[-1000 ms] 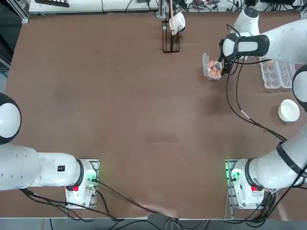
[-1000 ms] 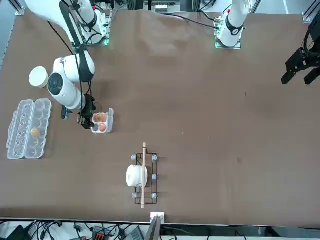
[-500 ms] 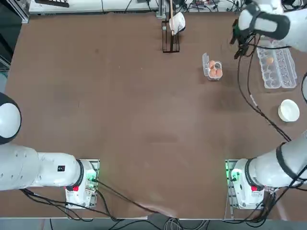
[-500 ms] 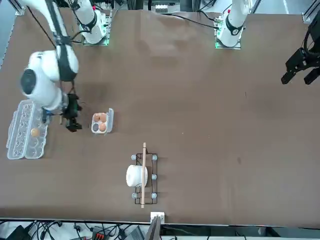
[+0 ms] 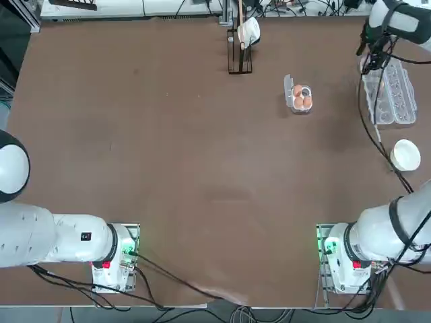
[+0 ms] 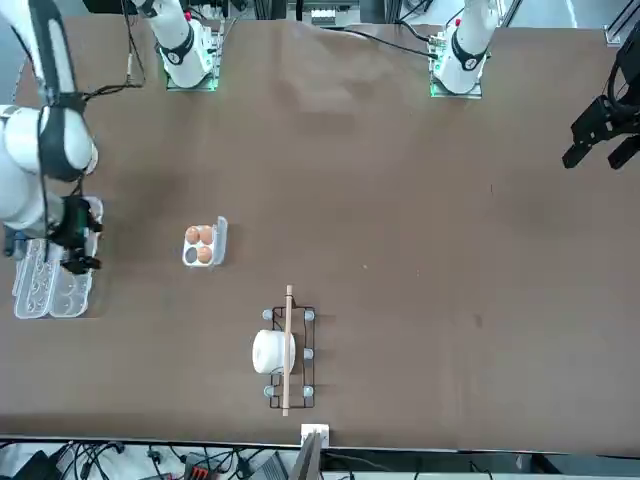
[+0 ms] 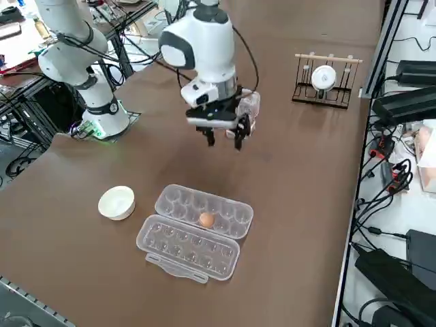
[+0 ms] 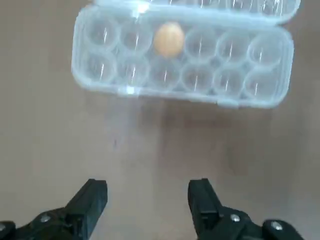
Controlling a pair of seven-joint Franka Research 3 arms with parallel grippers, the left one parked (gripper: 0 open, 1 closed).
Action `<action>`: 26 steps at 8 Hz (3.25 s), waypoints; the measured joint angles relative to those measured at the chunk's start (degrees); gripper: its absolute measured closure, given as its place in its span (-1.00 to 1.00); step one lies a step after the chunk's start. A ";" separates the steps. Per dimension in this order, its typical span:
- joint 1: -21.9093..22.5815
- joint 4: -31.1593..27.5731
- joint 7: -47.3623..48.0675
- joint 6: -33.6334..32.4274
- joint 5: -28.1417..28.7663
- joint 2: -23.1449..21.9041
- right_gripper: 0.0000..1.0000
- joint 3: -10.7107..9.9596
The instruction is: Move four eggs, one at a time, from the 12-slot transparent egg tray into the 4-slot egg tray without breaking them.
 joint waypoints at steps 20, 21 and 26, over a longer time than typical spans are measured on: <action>-10.97 12.71 -7.74 6.69 -4.57 20.09 -0.89 -0.11; -11.15 12.71 -7.75 6.74 -4.57 20.16 -0.89 -0.11; -11.31 12.70 -7.75 6.40 -4.57 20.17 -0.69 -0.12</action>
